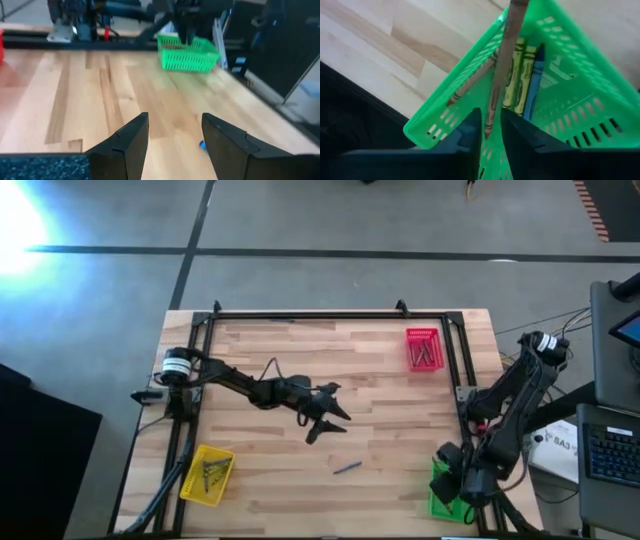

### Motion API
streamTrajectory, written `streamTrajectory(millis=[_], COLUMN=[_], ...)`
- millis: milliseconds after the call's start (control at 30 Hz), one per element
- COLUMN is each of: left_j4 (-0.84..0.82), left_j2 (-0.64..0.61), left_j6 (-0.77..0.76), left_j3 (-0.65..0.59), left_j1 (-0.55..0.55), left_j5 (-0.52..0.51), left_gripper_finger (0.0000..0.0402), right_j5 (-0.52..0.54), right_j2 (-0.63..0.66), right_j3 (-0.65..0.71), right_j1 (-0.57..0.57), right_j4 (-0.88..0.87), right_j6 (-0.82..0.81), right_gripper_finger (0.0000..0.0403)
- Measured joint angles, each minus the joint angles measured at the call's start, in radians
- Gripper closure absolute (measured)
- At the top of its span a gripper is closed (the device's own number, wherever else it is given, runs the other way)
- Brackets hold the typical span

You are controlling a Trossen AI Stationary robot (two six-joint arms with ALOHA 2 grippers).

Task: Sort crayons
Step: Put the brown crayon into the green bin, then put the blue crayon into the red bin

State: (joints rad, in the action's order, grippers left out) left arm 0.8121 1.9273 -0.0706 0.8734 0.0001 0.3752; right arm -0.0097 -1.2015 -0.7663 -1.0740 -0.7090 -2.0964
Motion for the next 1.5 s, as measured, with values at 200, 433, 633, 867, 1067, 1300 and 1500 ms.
streamTrajectory(millis=[200, 433, 633, 867, 1067, 1300, 1500], left_j4=[-0.157, -0.141, -0.141, -0.125, -0.089, -0.097, -0.093], left_j2=[0.029, 0.028, 0.028, 0.026, 0.021, 0.011, -0.063], left_j6=[0.032, 0.002, -0.017, -0.04, -0.089, -0.085, -0.084], left_j3=[0.115, 0.12, 0.114, 0.113, 0.113, 0.091, 0.028], left_j1=[0.0, 0.011, 0.027, 0.043, 0.046, 0.061, 0.097], left_j5=[0.0, -0.026, -0.045, -0.055, -0.046, -0.024, -0.025], left_gripper_finger=[0.0233, 0.0233, 0.0233, 0.0233, 0.0233, 0.0233, 0.0233], right_j5=[0.002, 0.092, 0.446, 1.067, 0.999, 0.8, 0.634], right_j2=[-0.075, -0.164, -0.272, -0.395, -0.425, -0.386, -0.385], right_j3=[-0.048, -0.155, -0.329, -0.417, -0.361, -0.27, -0.219], right_j1=[-0.006, -0.006, 0.029, 0.191, 0.417, 0.533, 0.6], right_j4=[-0.002, -0.204, -0.628, -0.845, -0.468, 0.177, 0.367], right_j6=[0.003, 0.009, -0.06, -0.022, 0.471, 1.123, 1.364], right_gripper_finger=[0.0284, 0.0238, 0.0237, 0.0256, 0.0271, 0.0273, 0.0273])
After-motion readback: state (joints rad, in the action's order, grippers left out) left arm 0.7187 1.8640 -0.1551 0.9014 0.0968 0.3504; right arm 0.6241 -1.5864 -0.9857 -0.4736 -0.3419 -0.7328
